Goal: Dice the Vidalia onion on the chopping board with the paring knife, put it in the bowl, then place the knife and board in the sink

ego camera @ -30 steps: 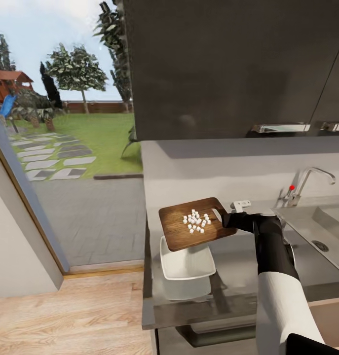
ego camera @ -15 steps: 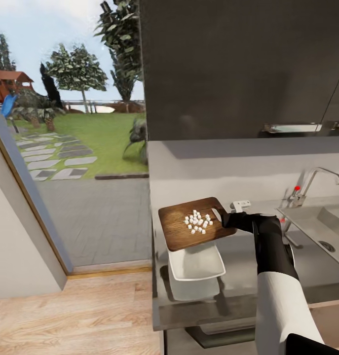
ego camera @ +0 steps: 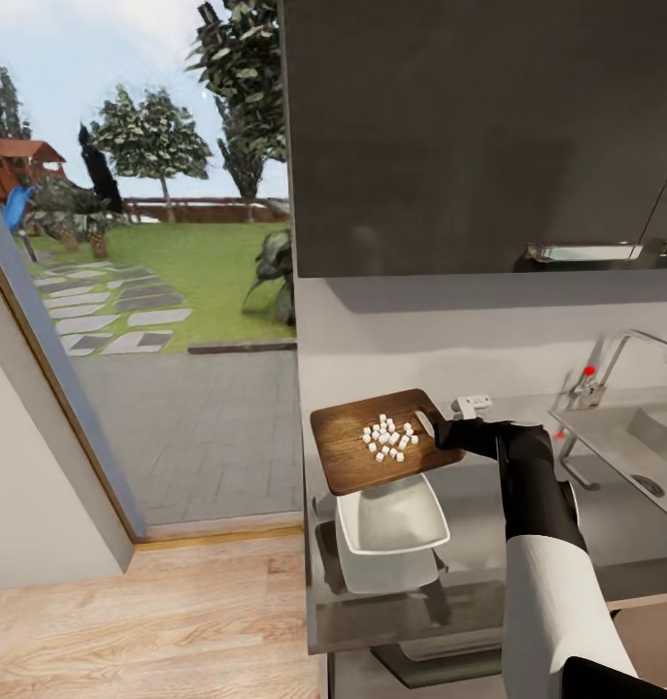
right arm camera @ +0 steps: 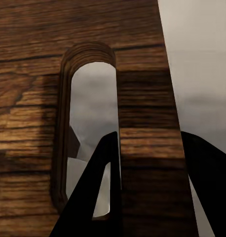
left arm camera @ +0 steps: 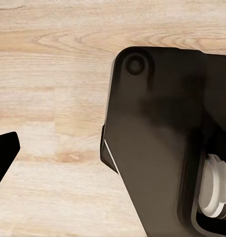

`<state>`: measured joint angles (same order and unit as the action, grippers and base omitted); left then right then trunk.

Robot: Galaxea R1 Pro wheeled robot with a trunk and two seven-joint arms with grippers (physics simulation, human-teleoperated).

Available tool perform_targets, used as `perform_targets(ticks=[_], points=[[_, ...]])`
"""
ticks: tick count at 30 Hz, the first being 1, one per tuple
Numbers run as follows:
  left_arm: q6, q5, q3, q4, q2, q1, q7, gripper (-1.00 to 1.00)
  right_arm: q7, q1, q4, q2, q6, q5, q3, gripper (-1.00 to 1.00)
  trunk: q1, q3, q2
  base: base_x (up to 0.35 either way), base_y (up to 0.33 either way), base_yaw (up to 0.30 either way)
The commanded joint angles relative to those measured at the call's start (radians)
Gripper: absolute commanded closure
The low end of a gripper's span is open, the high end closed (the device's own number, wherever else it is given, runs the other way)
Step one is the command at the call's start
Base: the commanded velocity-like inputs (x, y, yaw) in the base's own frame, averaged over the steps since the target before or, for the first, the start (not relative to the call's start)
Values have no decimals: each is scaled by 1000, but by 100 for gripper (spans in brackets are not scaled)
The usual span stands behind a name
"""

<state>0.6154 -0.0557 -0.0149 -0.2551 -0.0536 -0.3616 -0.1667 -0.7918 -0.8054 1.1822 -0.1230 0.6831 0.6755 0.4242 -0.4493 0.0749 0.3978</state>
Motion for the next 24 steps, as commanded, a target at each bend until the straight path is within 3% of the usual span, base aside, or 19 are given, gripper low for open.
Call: perform_targets(ticks=[1,12,18,24], points=[[1,-6,-2,-2,0,0,-1,-100,-10,-2,-2,-1,1,9,3,100,-1,2,2,0,0,0],[0,-6,-2,-2,0,0,-1,-100,-10,-2,-8,-3,-44,2,8,100,-1,2,2,0,0,0],[0,-6,-2,-2,0,0,-1,-100,-8,-2,-8,-2,-72,-62,11,100,-1,2,2,0,0,0],[0,-6,-2,-1,0,0,-1,-100,-8,-2,-9,-2,-101,-77,11,100,-1,2,2,0,0,0]])
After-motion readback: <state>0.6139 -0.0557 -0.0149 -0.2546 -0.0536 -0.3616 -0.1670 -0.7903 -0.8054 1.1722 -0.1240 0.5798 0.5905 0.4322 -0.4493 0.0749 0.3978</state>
